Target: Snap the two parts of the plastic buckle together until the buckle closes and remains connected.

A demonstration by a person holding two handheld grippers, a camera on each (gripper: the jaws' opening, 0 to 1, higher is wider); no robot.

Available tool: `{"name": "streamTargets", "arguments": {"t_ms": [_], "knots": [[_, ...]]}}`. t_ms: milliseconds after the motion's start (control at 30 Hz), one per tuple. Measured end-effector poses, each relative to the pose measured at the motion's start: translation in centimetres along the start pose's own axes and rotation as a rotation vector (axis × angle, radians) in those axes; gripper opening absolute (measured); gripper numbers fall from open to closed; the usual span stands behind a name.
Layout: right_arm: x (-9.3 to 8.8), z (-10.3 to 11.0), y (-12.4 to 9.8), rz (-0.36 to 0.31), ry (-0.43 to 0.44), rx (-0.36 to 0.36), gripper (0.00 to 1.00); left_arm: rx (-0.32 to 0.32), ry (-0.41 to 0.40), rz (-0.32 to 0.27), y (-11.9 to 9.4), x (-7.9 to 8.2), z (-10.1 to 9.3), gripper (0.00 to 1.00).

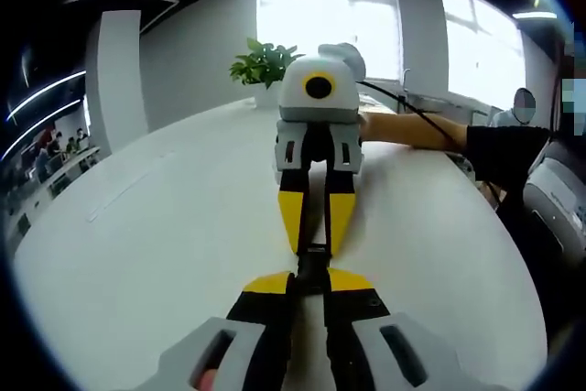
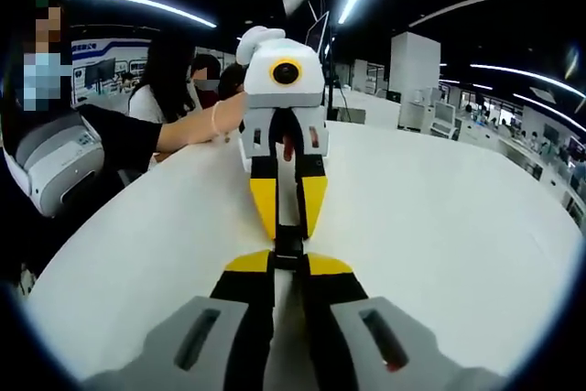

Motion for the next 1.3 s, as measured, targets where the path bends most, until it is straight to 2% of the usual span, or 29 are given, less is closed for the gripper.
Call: {"name": "streamTargets", "arguments": {"t_ms": [300, 833, 1300], "knots": [[0.0, 0.1, 0.2, 0.008, -0.004, -0.014, 0.11, 0.005, 0.013, 0.003, -0.4, 0.0, -0.8, 0.11], [0.2, 0.3, 0.3, 0.025, -0.017, -0.024, 0.11, 0.010, 0.031, 0.011, -1.1, 0.4, -1.0, 0.11], [0.1, 0.1, 0.0, 0.037, -0.047, -0.060, 0.11, 0.038, 0.059, -0.002, -0.9, 0.7, -0.1, 0.12]]}}
Point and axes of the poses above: the point that each gripper's makers call its tool centre point, and the gripper's own axes: y roughly forward along the fingers, z roughly to its left, x roughly out of its top, the point moved 7 cm from there along -y, roughly backward along the fingers, and after that the axes turned 1 degree about -z, right-handed, at the moved point
